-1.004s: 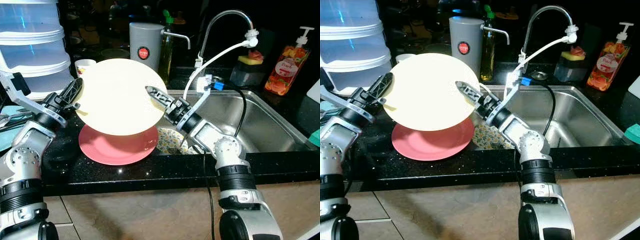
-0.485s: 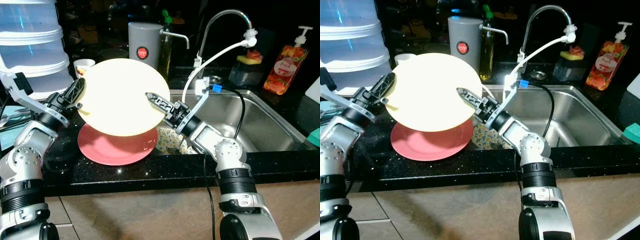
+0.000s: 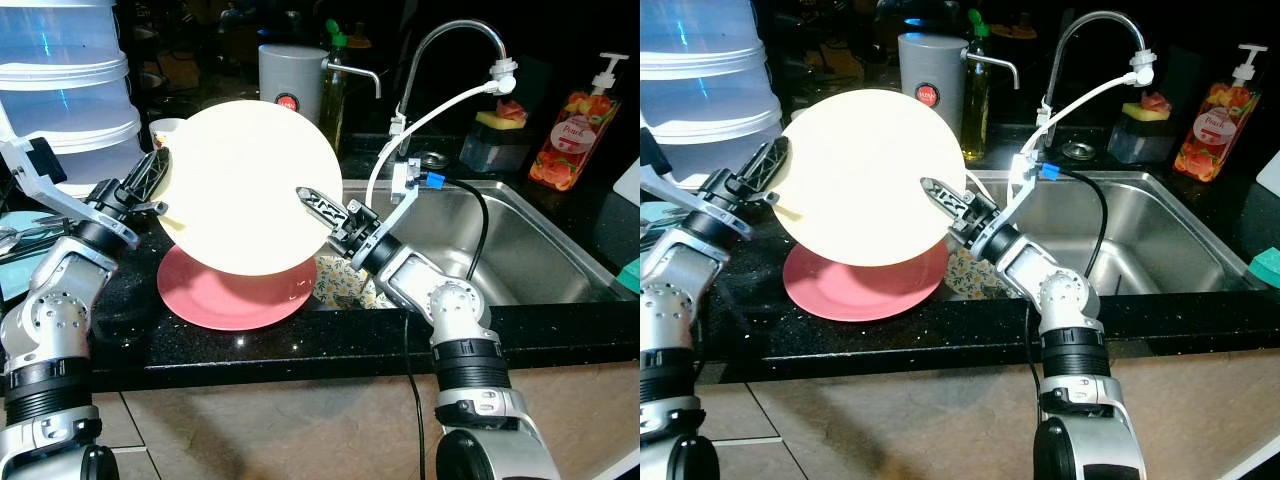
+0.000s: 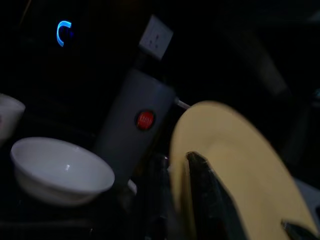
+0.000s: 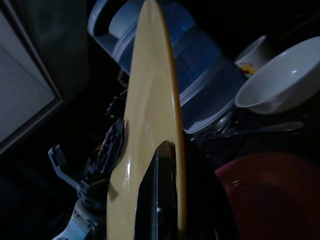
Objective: Kitchen organization
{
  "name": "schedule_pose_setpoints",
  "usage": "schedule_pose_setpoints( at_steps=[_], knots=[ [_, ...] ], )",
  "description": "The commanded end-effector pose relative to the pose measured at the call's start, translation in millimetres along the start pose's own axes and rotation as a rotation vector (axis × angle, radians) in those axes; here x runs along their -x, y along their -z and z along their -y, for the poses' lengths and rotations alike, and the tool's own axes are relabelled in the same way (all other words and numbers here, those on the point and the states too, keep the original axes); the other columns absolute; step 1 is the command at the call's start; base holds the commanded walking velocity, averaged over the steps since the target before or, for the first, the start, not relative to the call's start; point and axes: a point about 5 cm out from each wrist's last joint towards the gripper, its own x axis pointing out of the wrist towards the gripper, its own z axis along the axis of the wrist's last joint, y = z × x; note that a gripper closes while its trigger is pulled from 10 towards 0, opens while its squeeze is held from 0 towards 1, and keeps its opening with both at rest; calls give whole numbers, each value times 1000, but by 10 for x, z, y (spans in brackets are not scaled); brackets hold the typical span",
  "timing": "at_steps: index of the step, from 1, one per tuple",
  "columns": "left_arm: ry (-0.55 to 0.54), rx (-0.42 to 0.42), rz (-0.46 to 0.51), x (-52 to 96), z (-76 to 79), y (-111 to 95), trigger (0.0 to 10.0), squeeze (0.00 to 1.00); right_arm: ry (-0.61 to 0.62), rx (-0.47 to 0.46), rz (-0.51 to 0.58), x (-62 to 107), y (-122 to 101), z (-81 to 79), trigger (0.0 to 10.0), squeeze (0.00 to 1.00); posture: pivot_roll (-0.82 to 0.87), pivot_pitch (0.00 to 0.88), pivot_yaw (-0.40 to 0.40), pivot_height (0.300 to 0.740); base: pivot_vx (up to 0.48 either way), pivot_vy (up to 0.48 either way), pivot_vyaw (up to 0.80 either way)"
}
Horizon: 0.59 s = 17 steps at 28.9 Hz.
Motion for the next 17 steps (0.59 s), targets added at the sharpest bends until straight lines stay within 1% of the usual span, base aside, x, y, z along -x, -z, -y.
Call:
schedule_pose_setpoints(
  at_steps=[1,4,5,6,7,9,10,11,12,13,15,16,17],
  knots=[
    [-12,-3,-60,3,-5,108,10000,1000,-20,5,22,-15,-45,-37,0,0,73,27,-48,740,0,0,0],
    [-17,-13,-54,-8,-1,113,10000,1000,-3,3,48,-16,-79,-19,0,0,72,23,-44,740,0,0,0],
    [-46,-29,-44,-14,-27,106,10000,1000,9,2,63,-15,-100,-4,0,0,72,23,-44,740,0,0,0],
    [-46,-29,-44,-14,-27,106,10000,1000,9,2,63,-15,-100,-4,0,0,72,23,-44,740,0,0,0],
    [-165,-54,20,-5,-155,34,10000,24,82,4,141,14,-213,79,0,0,72,23,-44,740,0,0,0],
    [-165,-54,20,-5,-155,34,10000,24,82,4,141,14,-213,79,0,0,72,23,-44,740,0,0,0],
    [-208,-52,66,6,-206,-25,10000,0,154,2,221,63,-340,163,0,0,72,25,-42,740,0,0,0],
    [-208,-52,66,6,-206,-25,10000,0,154,2,221,63,-340,163,0,0,72,25,-42,740,0,0,0],
    [-210,-63,80,7,-208,-48,10000,0,190,7,277,99,-432,202,0,0,72,25,-42,740,0,0,0],
    [-210,-63,80,7,-208,-48,10000,0,190,7,277,99,-432,202,0,0,72,25,-42,740,0,0,0],
    [-218,-79,107,4,-210,-85,10000,0,258,16,392,178,-614,269,0,0,72,26,-44,740,0,0,0],
    [-218,-79,107,4,-210,-85,10000,0,258,16,392,178,-614,269,0,0,72,26,-44,740,0,0,0],
    [-217,-105,105,-2,-202,-89,10000,0,303,42,449,231,-717,304,0,0,73,27,-46,740,0,0,0]
  ],
)
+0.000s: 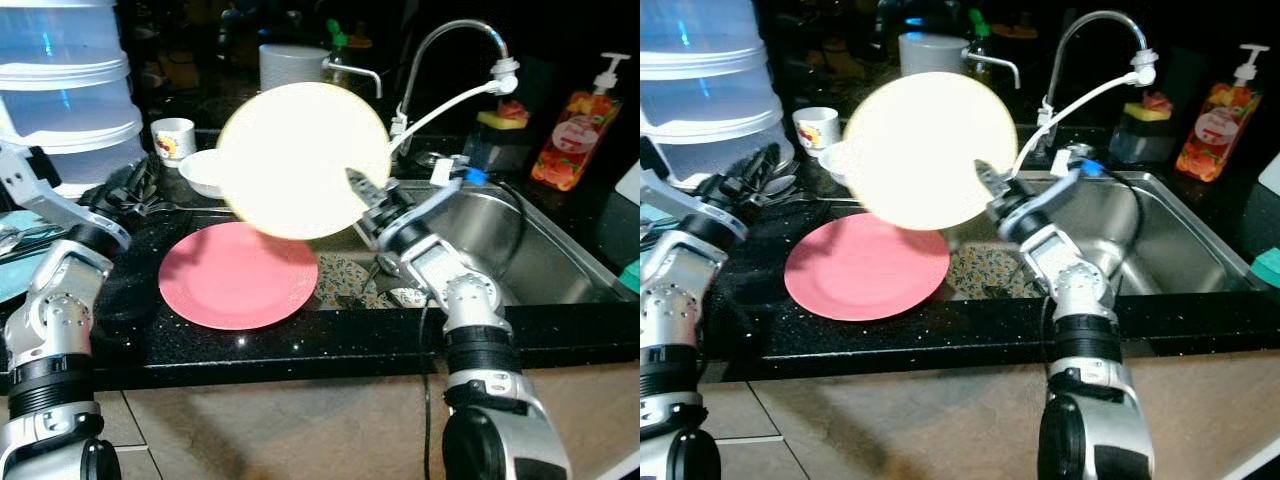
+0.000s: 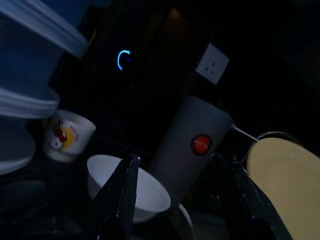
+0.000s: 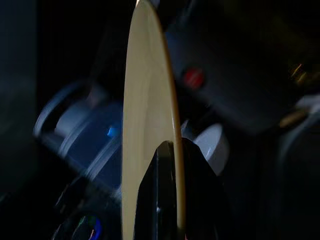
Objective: Kitchen organization
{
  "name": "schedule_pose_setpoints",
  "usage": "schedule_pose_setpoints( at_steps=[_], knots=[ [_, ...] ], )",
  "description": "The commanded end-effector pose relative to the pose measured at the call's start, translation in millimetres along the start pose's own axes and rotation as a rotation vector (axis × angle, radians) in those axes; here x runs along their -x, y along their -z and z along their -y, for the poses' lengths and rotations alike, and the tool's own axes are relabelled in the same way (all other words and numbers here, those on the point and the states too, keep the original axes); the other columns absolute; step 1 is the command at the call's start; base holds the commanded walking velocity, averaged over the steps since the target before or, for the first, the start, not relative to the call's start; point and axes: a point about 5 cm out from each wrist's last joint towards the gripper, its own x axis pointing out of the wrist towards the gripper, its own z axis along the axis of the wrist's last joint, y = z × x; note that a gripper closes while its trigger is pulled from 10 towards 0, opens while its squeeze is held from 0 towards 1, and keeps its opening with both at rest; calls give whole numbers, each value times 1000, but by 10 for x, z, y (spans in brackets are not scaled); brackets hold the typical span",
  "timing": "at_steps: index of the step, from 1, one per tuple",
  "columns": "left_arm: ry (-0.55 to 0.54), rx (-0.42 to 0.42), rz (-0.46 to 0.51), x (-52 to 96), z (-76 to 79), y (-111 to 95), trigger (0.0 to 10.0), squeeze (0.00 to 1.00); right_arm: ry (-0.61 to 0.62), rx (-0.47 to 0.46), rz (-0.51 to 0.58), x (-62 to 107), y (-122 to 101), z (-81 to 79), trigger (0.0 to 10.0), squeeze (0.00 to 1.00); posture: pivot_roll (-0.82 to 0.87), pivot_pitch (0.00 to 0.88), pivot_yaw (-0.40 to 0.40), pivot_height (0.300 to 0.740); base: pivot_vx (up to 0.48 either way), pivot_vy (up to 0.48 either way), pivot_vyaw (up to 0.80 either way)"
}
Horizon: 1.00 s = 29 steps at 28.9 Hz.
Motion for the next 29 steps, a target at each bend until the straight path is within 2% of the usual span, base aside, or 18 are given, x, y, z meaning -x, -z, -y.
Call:
schedule_pose_setpoints(
  at_steps=[1,2,4,6,7,9,10,11,12,13,14,15,17,20,22,23,26,29],
  knots=[
    [15,-50,-21,-19,38,42,10000,0,63,53,111,-8,-211,51,0,0,73,27,-46,740,0,0,0],
    [67,-83,-62,-22,111,99,10000,0,111,158,135,4,-292,95,0,0,73,27,-46,740,0,0,0],
    [67,-83,-62,-22,111,99,10000,0,111,158,135,4,-292,95,0,0,73,27,-46,740,0,0,0],
    [265,-141,-187,8,387,289,10000,0,220,442,130,43,-401,194,0,0,70,26,-46,740,0,0,0],
    [265,-141,-187,8,387,289,10000,0,220,442,130,43,-401,194,0,0,70,26,-46,740,0,0,0],
    [481,-152,-321,78,734,508,10000,0,295,677,81,97,-418,304,0,0,70,22,-52,740,0,0,0],
    [481,-152,-321,78,734,508,10000,0,295,677,81,97,-418,304,0,0,70,22,-52,740,0,0,0],
    [566,-135,-366,105,892,590,10000,0,312,748,60,118,-405,343,0,0,71,22,-53,740,0,0,0],
    [566,-135,-366,105,892,590,10000,0,312,748,60,118,-405,343,0,0,71,22,-53,740,0,0,0],
    [631,-119,-403,114,1032,663,10000,0,323,804,46,131,-387,369,0,0,71,22,-53,740,0,0,0],
    [631,-119,-403,114,1032,663,10000,0,323,804,46,131,-387,369,0,0,71,22,-53,740,0,0,0],
    [681,-117,-434,116,1136,722,10000,0,327,836,37,139,-369,385,0,0,71,20,-53,740,0,0,0],
    [701,-139,-460,101,1196,781,10000,0,330,853,37,143,-360,401,0,0,71,19,-54,740,0,0,0],
    [694,-163,-481,61,1228,837,10000,0,329,876,33,146,-348,411,0,0,71,19,-54,740,0,0,0],
    [677,-265,-569,8,1231,967,10000,0,317,929,1,150,-292,435,0,0,71,19,-54,740,0,0,0],
    [677,-265,-569,8,1231,967,10000,0,317,929,1,150,-292,435,0,0,71,19,-54,740,0,0,0],
    [622,-305,-669,-1,1174,1063,10000,0,294,967,-62,154,-174,475,0,0,68,13,-49,740,0,0,0],
    [615,-343,-696,-1,1159,1078,10000,0,280,968,-98,155,-111,492,0,0,68,13,-49,740,0,0,0]
  ],
)
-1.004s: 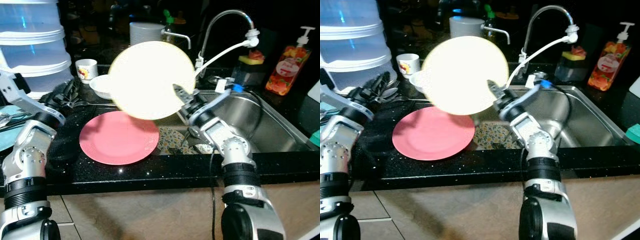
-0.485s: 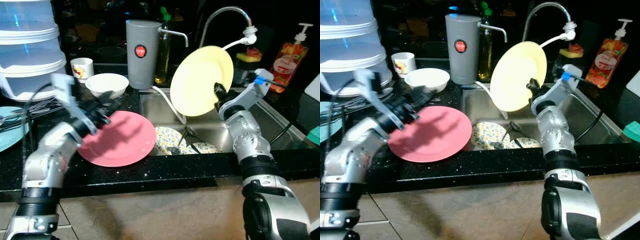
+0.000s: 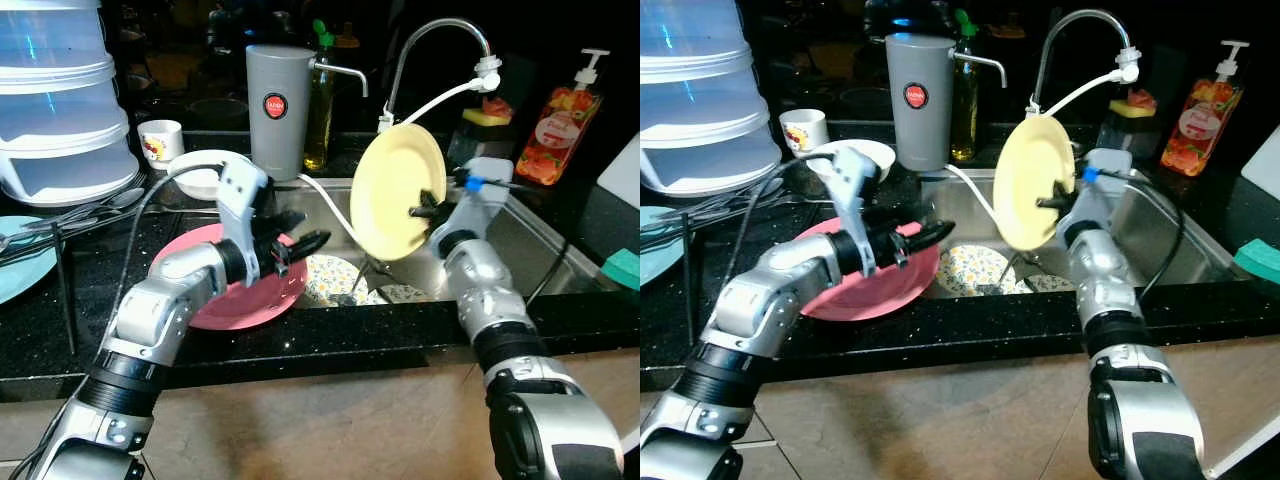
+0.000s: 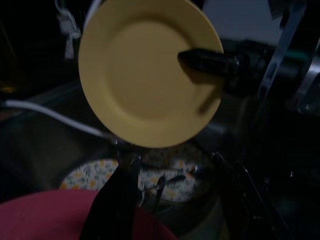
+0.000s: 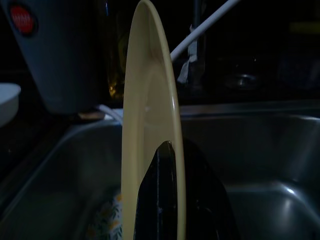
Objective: Kitchen organization
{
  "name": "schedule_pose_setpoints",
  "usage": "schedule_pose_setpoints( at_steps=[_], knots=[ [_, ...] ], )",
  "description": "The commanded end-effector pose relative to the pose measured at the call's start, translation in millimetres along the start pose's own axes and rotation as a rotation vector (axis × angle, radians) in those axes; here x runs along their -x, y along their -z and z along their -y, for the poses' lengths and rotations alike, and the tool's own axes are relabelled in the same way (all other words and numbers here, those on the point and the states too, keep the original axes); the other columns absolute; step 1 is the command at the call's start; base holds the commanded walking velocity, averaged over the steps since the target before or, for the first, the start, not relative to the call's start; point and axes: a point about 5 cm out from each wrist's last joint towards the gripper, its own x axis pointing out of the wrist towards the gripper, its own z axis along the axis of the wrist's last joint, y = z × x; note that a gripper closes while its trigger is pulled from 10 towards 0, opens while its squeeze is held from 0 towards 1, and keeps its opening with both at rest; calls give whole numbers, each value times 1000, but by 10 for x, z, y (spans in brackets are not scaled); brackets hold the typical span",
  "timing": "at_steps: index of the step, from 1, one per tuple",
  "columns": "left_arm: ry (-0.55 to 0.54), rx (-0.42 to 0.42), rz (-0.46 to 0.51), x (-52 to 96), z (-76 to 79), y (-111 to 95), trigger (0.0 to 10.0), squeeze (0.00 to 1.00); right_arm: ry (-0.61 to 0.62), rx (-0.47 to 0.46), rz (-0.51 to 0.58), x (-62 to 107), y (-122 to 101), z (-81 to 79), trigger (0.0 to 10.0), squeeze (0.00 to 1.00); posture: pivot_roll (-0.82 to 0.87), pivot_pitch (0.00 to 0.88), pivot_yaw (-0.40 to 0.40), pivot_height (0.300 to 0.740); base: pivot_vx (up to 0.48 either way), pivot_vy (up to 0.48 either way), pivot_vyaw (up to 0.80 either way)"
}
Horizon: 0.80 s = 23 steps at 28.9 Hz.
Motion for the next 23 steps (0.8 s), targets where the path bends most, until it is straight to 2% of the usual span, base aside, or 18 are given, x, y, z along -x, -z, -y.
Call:
schedule_pose_setpoints(
  at_steps=[1,4,5,6,7,8,11,12,13,14,15,16,20,21,23],
  knots=[
    [-17,-27,-53,3,-27,29,10000,0,-27,13,-6,-9,16,-46,0,0,68,13,-49,740,0,0,0],
    [-14,-32,-58,-3,-25,28,10000,0,-40,14,-23,-9,40,-66,0,0,68,13,-49,740,0,0,0],
    [-13,-32,-60,-13,-27,21,10000,0,-52,19,-36,-11,60,-86,1686,0,68,17,-48,740,0,0,0],
    [-9,-31,-61,-21,-26,16,10000,0,-64,29,-56,-12,86,-107,4706,0,68,17,-48,740,0,0,0],
    [-9,-31,-61,-21,-26,16,10000,0,-64,29,-56,-12,86,-107,4706,0,68,17,-48,740,0,0,0],
    [-7,-32,-65,-30,-27,15,10000,0,-78,38,-74,-12,113,-126,9804,0,68,17,-48,740,0,0,0],
    [-3,-33,-82,-38,-27,23,10000,0,-100,55,-110,-8,164,-153,10000,0,68,21,-49,740,0,0,0],
    [-3,-35,-90,-39,-28,28,10000,0,-112,60,-125,-5,186,-163,10000,51,68,21,-49,740,0,0,0],
    [-3,-36,-95,-39,-27,32,10000,0,-119,62,-134,-2,198,-167,10000,51,68,21,-49,740,0,0,0],
    [-5,-36,-99,-39,-29,34,10000,0,-125,64,-140,-2,207,-172,10000,878,69,24,-52,740,0,0,0],
    [-5,-36,-99,-39,-29,34,10000,0,-125,64,-140,-2,207,-172,10000,878,69,24,-52,740,0,0,0],
    [-12,-33,-102,-36,-37,35,10000,0,-126,67,-144,-2,214,-176,10000,1000,70,24,-52,740,0,0,0],
    [-25,-32,-101,-28,-52,31,10000,0,-112,73,-142,-3,214,-169,10000,1000,71,24,-52,740,0,0,0],
    [-48,-26,-93,-19,-81,18,10000,0,-102,71,-137,-6,206,-164,10000,0,71,24,-52,740,0,0,0],
    [-105,-22,-73,3,-148,-17,10000,0,-91,58,-125,-15,185,-160,10000,0,72,24,-50,740,0,0,0]
  ],
)
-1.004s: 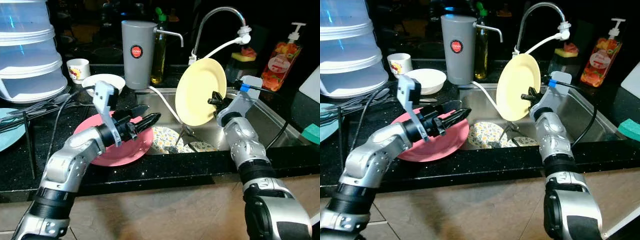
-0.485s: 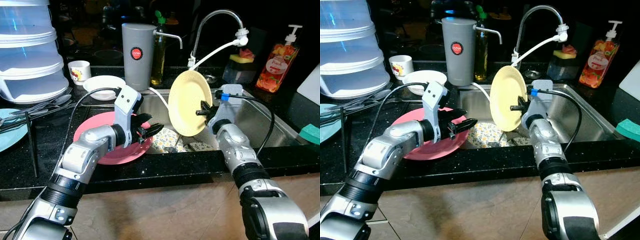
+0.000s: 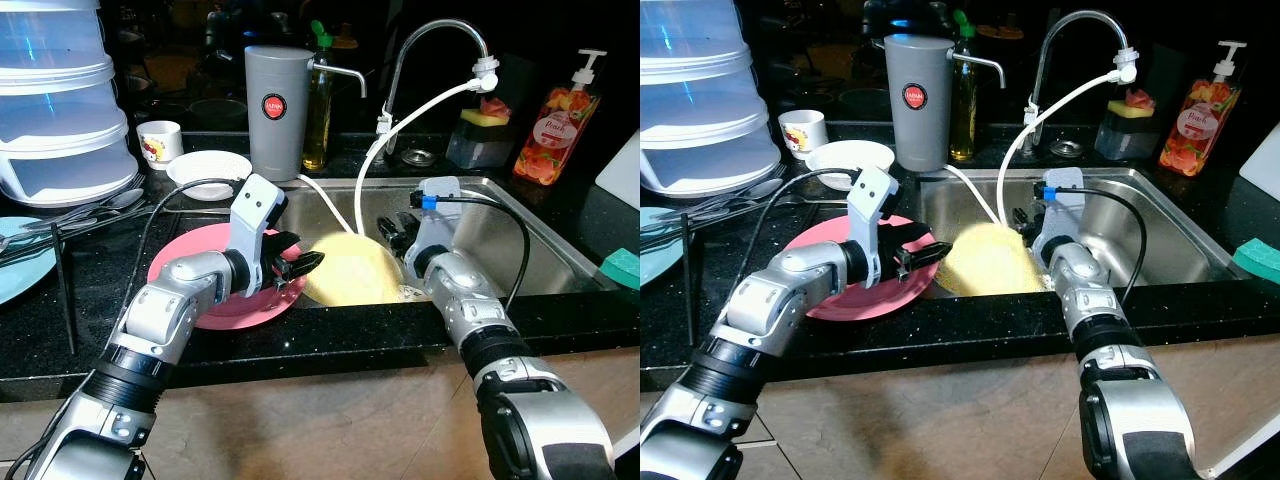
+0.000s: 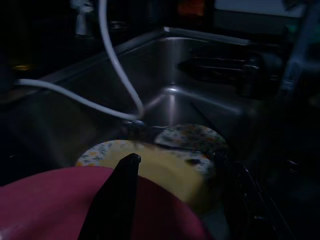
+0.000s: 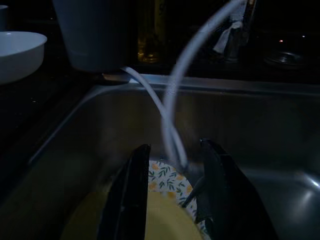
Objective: Kitchen organization
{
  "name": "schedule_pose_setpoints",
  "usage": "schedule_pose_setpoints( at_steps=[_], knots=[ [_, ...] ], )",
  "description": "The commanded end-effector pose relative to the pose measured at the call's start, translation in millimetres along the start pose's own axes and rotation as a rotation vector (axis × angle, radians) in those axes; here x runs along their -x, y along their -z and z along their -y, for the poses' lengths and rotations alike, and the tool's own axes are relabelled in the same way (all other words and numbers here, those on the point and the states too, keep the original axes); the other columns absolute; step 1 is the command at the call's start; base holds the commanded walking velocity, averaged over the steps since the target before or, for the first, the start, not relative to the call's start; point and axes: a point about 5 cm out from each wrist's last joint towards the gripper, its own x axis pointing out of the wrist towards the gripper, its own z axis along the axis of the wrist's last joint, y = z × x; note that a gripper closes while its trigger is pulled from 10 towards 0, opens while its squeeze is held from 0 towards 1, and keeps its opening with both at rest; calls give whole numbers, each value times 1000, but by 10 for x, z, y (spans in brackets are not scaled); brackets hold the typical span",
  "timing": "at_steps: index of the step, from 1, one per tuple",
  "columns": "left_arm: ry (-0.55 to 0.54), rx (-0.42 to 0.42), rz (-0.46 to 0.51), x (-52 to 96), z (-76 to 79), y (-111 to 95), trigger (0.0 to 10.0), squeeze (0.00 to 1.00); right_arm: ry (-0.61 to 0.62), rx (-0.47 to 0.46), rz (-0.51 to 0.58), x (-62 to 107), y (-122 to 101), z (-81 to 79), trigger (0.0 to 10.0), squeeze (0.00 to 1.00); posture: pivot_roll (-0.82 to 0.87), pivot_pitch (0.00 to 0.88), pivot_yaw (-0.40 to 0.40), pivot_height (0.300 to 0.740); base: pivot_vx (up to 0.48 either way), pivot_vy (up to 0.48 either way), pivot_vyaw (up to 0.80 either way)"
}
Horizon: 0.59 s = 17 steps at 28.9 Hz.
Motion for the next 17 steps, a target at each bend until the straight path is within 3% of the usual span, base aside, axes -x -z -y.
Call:
schedule_pose_setpoints(
  at_steps=[1,2,3,4,5,6,9,10,12,14,15,16,17],
  knots=[
    [-101,-29,13,36,-130,-73,10000,0,7,-29,1,-16,-8,-7,10000,0,72,24,-51,740,0,0,0],
    [-185,-52,12,82,-226,-83,10000,0,0,-52,11,-23,-27,-20,10000,0,72,25,-50,740,0,0,0],
    [-185,-52,12,82,-226,-83,10000,0,0,-52,11,-23,-27,-20,10000,0,72,25,-50,740,0,0,0],
    [-293,-55,12,165,-354,-88,10000,0,-16,-71,20,-32,-46,-46,10000,0,72,26,-48,740,0,0,0],
    [-408,-31,21,273,-491,-91,10000,612,-33,-90,26,-41,-59,-75,10000,0,72,26,-48,740,0,0,0],
    [-493,0,29,373,-593,-86,10000,1000,-48,-99,29,-47,-67,-101,10000,0,74,26,-49,740,0,0,0],
    [-664,71,30,622,-791,-11,10000,1000,-86,-109,29,-57,-68,-170,10000,0,79,28,-51,740,0,0,0],
    [-664,71,30,622,-791,-11,10000,1000,-86,-109,29,-57,-68,-170,10000,0,79,28,-51,740,0,0,0],
    [-757,144,30,776,-869,87,10000,1000,-118,-114,23,-63,-55,-231,10000,0,79,28,-51,740,0,0,0],
    [-757,144,30,776,-869,87,10000,1000,-118,-114,23,-63,-55,-231,10000,0,79,28,-51,740,0,0,0],
    [-790,205,39,861,-886,153,10000,1000,-145,-111,19,-65,-45,-274,10000,0,81,30,-55,740,0,0,0],
    [-812,272,55,935,-892,208,10000,310,-169,-108,12,-65,-34,-310,10000,0,82,31,-58,740,0,0,0],
    [-808,352,66,1009,-876,281,10000,8,-196,-99,4,-65,-20,-350,10000,0,84,31,-60,740,0,0,0]
  ],
)
